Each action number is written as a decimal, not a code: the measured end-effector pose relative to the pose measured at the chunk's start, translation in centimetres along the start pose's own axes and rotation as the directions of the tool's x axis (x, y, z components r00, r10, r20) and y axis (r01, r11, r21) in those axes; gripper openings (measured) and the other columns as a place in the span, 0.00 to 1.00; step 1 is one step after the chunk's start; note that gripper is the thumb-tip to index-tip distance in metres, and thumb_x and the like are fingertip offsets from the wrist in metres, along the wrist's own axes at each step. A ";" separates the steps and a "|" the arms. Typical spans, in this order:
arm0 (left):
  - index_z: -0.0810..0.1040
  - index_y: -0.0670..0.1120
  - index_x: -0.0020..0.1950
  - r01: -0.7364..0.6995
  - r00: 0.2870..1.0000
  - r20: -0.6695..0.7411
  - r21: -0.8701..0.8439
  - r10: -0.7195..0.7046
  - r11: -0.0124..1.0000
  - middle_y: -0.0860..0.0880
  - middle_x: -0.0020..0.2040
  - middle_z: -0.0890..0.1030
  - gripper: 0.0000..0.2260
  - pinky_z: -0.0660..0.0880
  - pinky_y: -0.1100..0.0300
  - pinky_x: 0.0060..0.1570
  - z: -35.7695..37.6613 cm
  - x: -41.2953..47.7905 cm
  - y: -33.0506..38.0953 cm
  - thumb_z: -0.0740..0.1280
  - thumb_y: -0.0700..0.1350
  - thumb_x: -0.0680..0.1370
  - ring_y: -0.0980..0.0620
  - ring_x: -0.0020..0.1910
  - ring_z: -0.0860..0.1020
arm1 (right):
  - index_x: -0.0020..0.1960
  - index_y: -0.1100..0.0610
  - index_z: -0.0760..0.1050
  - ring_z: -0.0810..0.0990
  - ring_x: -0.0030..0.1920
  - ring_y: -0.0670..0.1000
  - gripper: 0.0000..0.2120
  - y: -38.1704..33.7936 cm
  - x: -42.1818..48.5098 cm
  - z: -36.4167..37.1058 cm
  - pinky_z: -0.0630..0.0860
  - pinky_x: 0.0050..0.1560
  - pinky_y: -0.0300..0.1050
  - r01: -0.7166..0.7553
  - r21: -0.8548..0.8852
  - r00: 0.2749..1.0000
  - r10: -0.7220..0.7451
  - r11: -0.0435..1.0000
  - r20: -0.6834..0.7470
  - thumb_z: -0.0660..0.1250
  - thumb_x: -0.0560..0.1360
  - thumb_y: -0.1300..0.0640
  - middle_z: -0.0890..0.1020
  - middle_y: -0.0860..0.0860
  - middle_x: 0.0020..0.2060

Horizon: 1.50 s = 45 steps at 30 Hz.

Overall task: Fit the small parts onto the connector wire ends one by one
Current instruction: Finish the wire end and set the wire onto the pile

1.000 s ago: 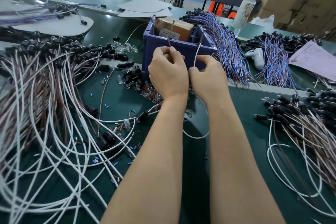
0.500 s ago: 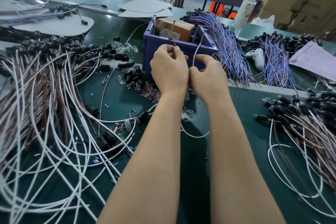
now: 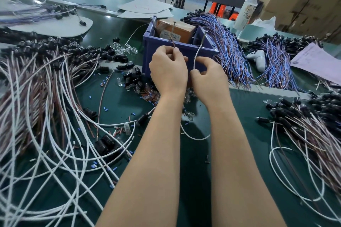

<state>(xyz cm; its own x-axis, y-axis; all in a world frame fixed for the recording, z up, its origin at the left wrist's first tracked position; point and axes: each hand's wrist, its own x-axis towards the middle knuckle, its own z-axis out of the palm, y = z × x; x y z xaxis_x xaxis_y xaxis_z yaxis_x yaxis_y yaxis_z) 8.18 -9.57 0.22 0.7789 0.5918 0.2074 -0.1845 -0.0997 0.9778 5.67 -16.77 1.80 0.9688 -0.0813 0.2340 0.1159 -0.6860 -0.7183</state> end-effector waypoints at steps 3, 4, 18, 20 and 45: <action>0.75 0.45 0.45 0.005 1.000 0.013 -0.003 -0.005 1.000 0.55 0.33 0.80 0.05 0.77 0.50 0.51 0.1 -0.1 0.0 0.62 0.43 0.80 0.49 0.42 0.82 | 0.67 0.55 0.71 0.77 0.57 0.53 0.20 0.0 0.1 0.0 0.71 0.60 0.47 0.004 0.004 1.000 -0.004 1.000 -0.002 0.61 0.76 0.61 0.80 0.54 0.57; 0.75 0.46 0.45 0.006 1.000 0.017 -0.002 -0.006 1.000 0.55 0.32 0.80 0.05 0.77 0.50 0.51 0.1 -0.1 0.1 0.62 0.43 0.80 0.49 0.42 0.82 | 0.67 0.54 0.72 0.77 0.57 0.53 0.20 0.0 0.1 0.0 0.71 0.60 0.46 0.006 0.006 1.000 -0.006 1.000 -0.007 0.61 0.76 0.61 0.80 0.54 0.57; 0.75 0.45 0.45 0.029 0.998 0.054 -0.020 -0.028 0.999 0.54 0.34 0.81 0.05 0.77 0.50 0.52 0.0 0.0 0.3 0.62 0.43 0.80 0.49 0.42 0.82 | 0.66 0.55 0.73 0.78 0.56 0.54 0.19 0.0 0.1 0.0 0.72 0.59 0.45 0.009 0.014 1.000 -0.009 1.000 -0.015 0.61 0.76 0.61 0.81 0.55 0.56; 0.76 0.45 0.46 0.031 0.998 0.050 -0.031 -0.029 0.999 0.53 0.35 0.82 0.05 0.77 0.50 0.53 0.0 0.0 0.2 0.62 0.43 0.80 0.49 0.42 0.82 | 0.66 0.55 0.73 0.78 0.56 0.55 0.19 0.0 0.1 0.0 0.72 0.58 0.45 0.011 0.018 1.000 -0.011 1.000 -0.021 0.61 0.76 0.61 0.81 0.56 0.56; 0.81 0.46 0.47 -0.089 0.873 0.485 0.254 -0.047 0.963 0.49 0.44 0.82 0.06 0.75 0.58 0.48 0.2 -0.9 1.2 0.64 0.43 0.76 0.49 0.47 0.79 | 0.52 0.57 0.77 0.74 0.46 0.47 0.08 1.0 0.8 -1.0 0.64 0.44 0.33 0.010 0.138 0.930 0.041 0.990 -0.366 0.61 0.77 0.60 0.78 0.49 0.43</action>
<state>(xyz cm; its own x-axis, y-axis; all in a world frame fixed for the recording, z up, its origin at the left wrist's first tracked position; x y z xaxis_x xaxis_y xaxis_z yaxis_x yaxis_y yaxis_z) 7.36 -10.42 1.18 0.9797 0.1331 0.1499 -0.0946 -0.3524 0.9311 6.39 -18.23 1.89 0.8255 -0.3684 0.4276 0.1551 -0.5804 -0.7994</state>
